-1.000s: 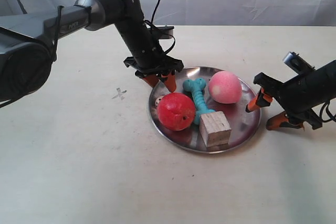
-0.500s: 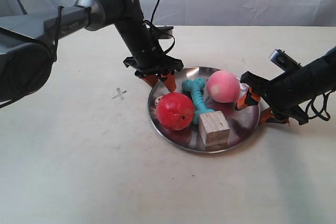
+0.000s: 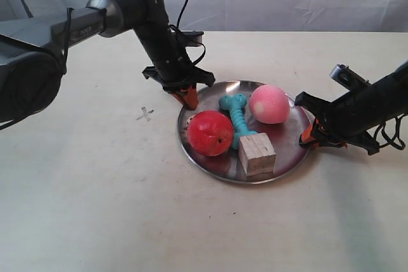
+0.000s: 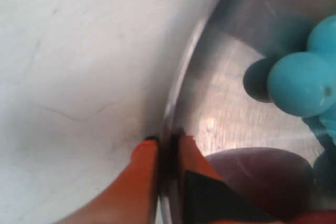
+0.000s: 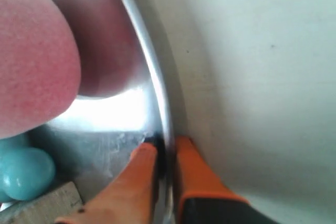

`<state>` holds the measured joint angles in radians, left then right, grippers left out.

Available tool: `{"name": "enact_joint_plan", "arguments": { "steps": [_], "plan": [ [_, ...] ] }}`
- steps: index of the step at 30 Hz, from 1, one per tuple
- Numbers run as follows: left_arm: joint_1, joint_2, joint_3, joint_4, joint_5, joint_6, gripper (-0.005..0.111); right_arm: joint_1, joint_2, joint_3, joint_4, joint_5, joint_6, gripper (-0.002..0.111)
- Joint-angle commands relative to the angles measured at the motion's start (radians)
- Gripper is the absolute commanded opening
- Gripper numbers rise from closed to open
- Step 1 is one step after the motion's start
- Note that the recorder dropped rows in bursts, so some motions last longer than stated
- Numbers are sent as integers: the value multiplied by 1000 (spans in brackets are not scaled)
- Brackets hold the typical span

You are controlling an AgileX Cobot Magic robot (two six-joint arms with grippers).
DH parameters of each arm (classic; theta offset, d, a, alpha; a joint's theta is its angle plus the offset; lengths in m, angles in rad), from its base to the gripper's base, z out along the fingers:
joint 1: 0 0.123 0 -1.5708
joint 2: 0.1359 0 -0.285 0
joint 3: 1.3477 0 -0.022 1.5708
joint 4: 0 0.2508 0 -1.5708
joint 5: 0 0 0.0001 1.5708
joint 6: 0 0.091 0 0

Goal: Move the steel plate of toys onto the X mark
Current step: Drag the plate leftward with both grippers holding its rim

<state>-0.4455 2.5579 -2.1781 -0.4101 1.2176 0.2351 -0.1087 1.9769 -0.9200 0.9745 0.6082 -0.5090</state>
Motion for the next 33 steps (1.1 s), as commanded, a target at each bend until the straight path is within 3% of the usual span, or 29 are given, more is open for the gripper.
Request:
{"name": "enact_joint_plan", "arguments": {
  "steps": [1,10,18,27,33],
  "plan": [
    [-80,60,20,-81,3,14,0,30,42,7,66,88,-7,-1],
    [-86,28,24,-41,3,-28,0,28,42,7,67,158,-12,-1],
    [-86,-44,108,3,3,-28,0,28,42,-17,4,245,-7,-1],
    [-86,-142,215,68,3,-25,0,-12,42,-170,-166,423,94,-1],
    [-84,-188,218,84,3,-25,0,-71,42,-255,-156,527,94,-1]
  ]
}}
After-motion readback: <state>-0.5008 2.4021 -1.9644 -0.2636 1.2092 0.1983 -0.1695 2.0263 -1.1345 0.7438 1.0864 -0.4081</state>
